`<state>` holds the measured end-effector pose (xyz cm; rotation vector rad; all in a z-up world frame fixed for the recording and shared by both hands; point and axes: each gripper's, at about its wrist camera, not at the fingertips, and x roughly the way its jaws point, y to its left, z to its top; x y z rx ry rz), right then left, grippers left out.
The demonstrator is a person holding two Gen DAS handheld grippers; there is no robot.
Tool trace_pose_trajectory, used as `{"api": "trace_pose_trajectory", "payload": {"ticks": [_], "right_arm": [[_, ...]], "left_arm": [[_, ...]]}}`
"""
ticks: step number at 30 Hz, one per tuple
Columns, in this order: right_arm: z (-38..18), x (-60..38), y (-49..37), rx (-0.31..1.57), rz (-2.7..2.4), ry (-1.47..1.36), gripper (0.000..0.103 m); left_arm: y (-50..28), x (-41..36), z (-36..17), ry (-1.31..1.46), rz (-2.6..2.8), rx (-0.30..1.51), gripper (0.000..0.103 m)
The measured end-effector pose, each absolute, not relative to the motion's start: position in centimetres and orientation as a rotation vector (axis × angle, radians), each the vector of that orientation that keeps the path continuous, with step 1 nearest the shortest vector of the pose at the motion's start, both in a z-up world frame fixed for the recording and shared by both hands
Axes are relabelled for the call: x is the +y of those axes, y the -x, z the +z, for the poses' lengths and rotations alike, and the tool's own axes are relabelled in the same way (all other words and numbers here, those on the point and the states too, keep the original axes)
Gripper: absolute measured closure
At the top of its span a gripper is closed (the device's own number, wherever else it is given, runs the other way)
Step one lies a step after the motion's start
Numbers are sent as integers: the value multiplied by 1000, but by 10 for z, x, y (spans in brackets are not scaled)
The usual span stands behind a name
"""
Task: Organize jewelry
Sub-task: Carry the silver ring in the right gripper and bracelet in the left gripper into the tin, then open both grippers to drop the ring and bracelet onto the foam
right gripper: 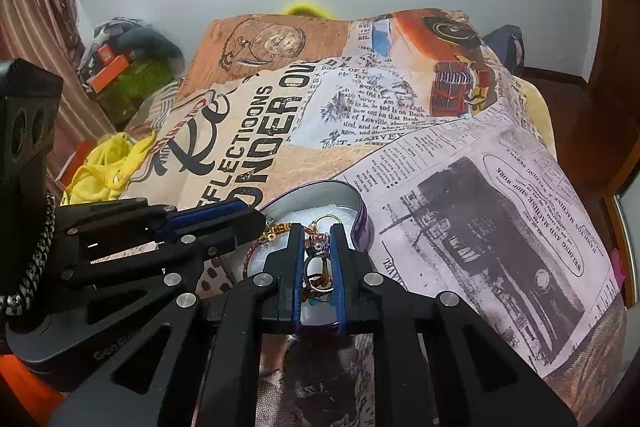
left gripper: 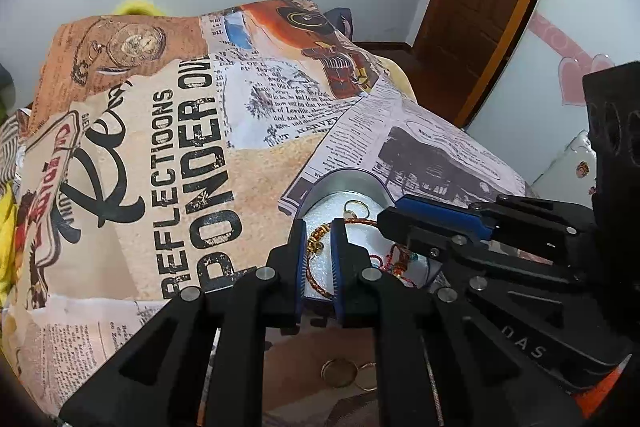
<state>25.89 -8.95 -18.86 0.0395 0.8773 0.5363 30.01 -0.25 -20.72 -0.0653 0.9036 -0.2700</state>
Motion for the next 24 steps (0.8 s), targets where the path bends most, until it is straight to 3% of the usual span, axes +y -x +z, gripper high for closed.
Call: {"api": "trace_pose_trajectory", "payload": {"ticks": [19, 24], "right_arm": [[-179, -91, -255, 895, 529, -38, 87], [-168, -93, -245, 871, 520, -27, 78]], "left_arm": [[-275, 10, -191, 57, -239, 882, 93], [-265, 12, -180, 47, -232, 866, 92]]}}
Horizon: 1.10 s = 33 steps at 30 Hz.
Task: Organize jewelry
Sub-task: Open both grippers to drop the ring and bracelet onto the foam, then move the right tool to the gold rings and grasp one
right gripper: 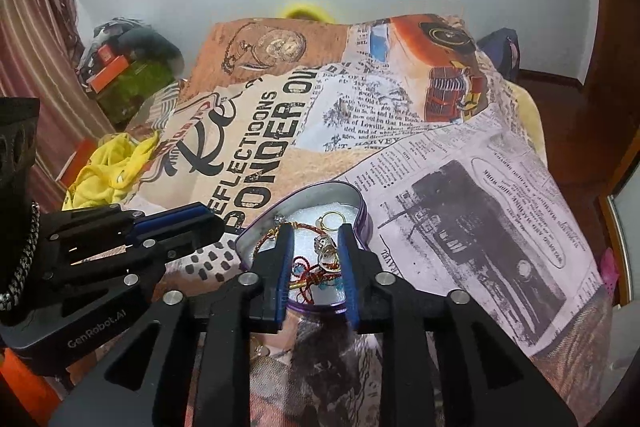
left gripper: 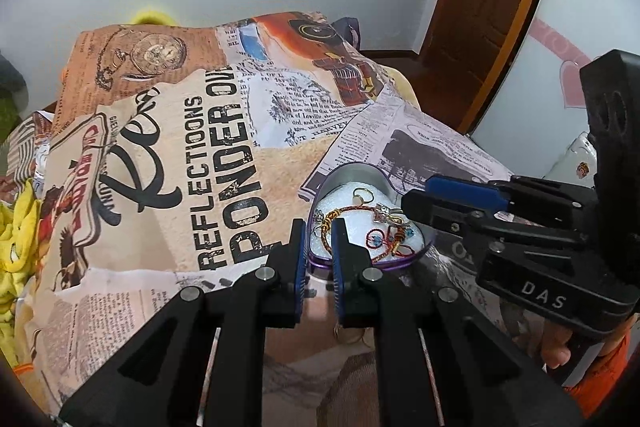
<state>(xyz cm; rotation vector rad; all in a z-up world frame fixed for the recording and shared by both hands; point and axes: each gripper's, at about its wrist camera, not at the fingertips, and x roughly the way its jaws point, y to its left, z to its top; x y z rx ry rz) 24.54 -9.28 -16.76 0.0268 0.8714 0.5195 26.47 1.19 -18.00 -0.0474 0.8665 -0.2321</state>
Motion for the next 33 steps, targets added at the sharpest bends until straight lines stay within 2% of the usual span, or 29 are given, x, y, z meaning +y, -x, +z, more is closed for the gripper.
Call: {"api": "trace_pose_trajectory", "payload": {"ticks": [3, 6, 12, 22, 33], "right_arm": [[-160, -94, -239, 853, 512, -21, 72], [-153, -95, -232, 839, 508, -14, 71], [-143, -96, -216, 822, 495, 4, 70], [-149, -92, -194, 848, 498, 47, 69], [-190, -68, -182, 975, 550, 126, 69]], "left_arm": [[-256, 12, -173, 38, -228, 855, 90], [-248, 13, -166, 34, -221, 841, 82], [-227, 19, -154, 36, -198, 818, 72], [-205, 35, -155, 50, -164, 838, 68], [-191, 41, -181, 49, -170, 913, 68]]}}
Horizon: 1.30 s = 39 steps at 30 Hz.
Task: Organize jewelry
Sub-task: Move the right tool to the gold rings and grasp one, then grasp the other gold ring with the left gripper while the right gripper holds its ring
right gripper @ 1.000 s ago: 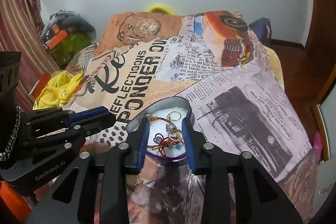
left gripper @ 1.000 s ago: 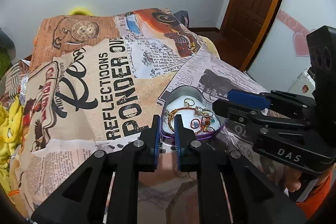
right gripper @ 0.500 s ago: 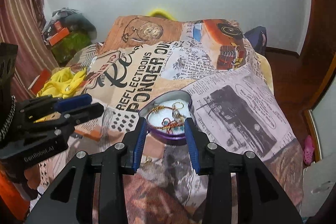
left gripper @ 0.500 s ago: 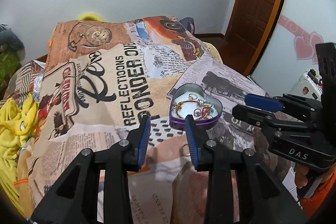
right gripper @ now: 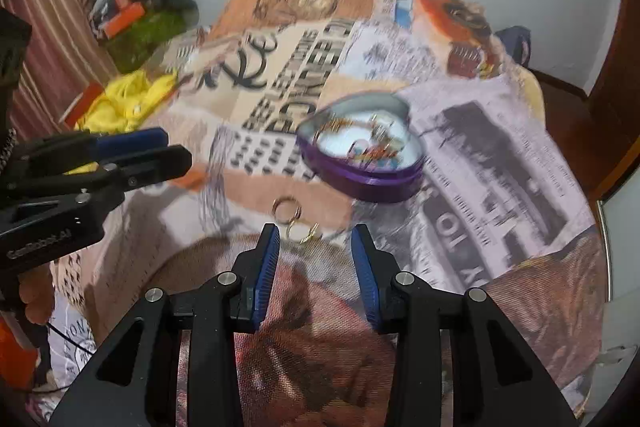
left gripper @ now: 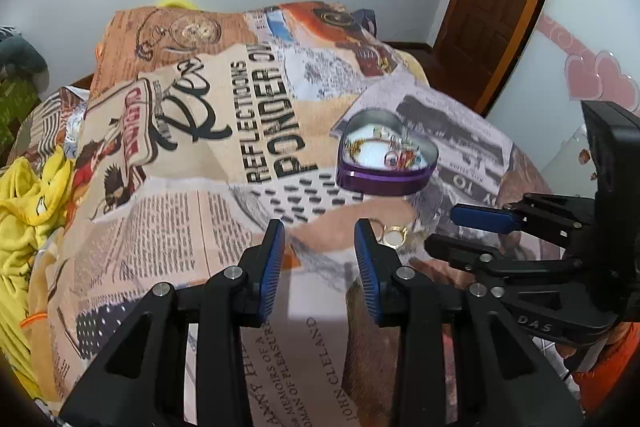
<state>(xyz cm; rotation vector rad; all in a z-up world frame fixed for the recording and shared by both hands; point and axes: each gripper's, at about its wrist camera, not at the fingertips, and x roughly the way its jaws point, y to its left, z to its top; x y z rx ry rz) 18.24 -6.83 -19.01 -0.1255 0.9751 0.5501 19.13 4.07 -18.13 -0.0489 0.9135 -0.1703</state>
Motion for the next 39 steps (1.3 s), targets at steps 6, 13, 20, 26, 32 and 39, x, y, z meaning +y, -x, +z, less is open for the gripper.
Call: {"api": "trace_pose_trajectory", "payload": {"ticks": [6, 13, 20, 26, 32, 39], "right_arm": [[-209, -58, -184, 1025, 561, 154, 69], [-217, -50, -182, 1012, 559, 192, 69], [-221, -41, -182, 962, 555, 223, 69], [-221, -43, -183, 948, 555, 216, 81], [-218, -58, -185, 947, 535, 184, 94], [-214, -78, -186, 940, 503, 151, 96]], "left_arm": [[-190, 43, -199, 52, -174, 957, 68], [-191, 47, -210, 69, -177, 978, 68], [-193, 42, -212, 56, -189, 978, 68], [-197, 38, -215, 59, -195, 982, 68], [-205, 28, -219, 66, -219, 996, 68], [-218, 7, -231, 29, -259, 1031, 68]]}}
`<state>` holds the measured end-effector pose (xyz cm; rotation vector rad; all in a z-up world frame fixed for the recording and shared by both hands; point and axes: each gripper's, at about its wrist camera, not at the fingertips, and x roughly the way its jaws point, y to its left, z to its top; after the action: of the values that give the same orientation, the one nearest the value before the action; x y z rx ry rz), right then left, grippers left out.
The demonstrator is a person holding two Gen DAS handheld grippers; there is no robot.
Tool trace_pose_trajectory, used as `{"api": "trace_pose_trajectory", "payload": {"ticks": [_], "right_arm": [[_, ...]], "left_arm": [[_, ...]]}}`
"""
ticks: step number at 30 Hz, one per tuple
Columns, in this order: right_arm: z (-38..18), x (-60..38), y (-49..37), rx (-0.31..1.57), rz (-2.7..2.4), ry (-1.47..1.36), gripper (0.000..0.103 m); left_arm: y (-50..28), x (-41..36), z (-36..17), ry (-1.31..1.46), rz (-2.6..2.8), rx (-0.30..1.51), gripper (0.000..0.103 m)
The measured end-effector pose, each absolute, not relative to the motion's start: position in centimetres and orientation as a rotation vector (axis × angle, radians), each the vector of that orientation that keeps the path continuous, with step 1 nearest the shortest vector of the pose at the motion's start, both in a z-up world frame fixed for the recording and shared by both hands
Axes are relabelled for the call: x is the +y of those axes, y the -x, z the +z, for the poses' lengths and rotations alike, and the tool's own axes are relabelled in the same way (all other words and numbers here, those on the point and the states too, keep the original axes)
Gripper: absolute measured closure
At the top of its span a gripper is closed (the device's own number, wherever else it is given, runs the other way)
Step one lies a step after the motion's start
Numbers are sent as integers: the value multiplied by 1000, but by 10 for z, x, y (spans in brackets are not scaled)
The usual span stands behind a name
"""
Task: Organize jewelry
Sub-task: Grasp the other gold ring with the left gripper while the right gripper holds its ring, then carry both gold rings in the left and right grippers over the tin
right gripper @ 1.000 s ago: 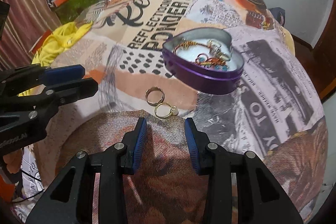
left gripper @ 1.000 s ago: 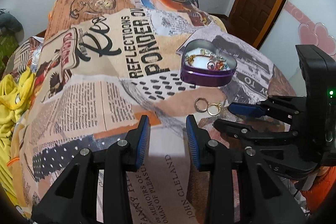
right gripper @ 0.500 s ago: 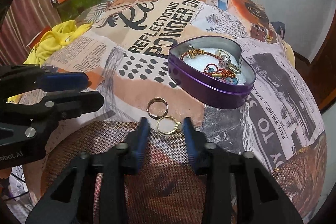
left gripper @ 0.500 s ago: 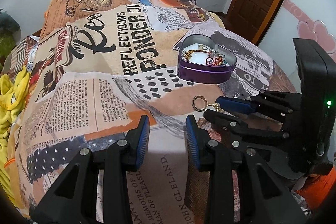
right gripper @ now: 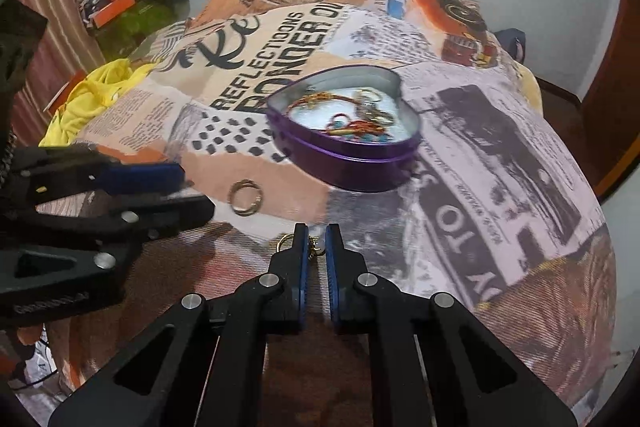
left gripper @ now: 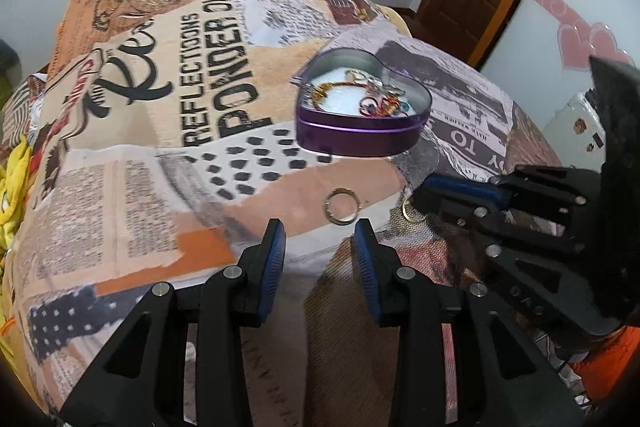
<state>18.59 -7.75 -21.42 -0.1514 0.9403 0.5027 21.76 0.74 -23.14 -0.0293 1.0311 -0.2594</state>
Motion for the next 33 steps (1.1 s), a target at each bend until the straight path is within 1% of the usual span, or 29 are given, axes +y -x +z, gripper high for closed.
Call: {"api": "trace_pose_trajectory", "payload": {"ticks": [7, 9, 11, 19, 20, 21, 23, 31, 33], "right_arm": [[-208, -93, -190, 923, 478, 114, 96], [-206, -96, -191, 917, 475, 108, 96], [-206, -98, -192, 914, 473, 102, 96], [-206, -102, -194, 937, 480, 88, 95], [-206, -102, -195, 952, 495, 73, 92], [-206, -103, -196, 961, 505, 60, 87], [-207, -102, -195, 954, 502, 64, 81], [-216, -89, -191, 949, 491, 136, 81], [-218, -86, -190, 943, 484, 160, 93]], "left_arm": [[-229, -7, -238, 0, -267, 1030, 68], [-231, -9, -239, -12, -265, 1027, 77], [-232, -11, -240, -24, -263, 1022, 82], [-230, -10, -238, -14, -265, 1010, 82], [-230, -9, -238, -12, -263, 1009, 82], [-229, -9, -237, -10, -261, 1007, 82], [-227, -8, -236, -6, -259, 1002, 82], [-222, -6, -232, 0, -259, 987, 82], [-221, -6, -230, 0, -259, 982, 82]]}}
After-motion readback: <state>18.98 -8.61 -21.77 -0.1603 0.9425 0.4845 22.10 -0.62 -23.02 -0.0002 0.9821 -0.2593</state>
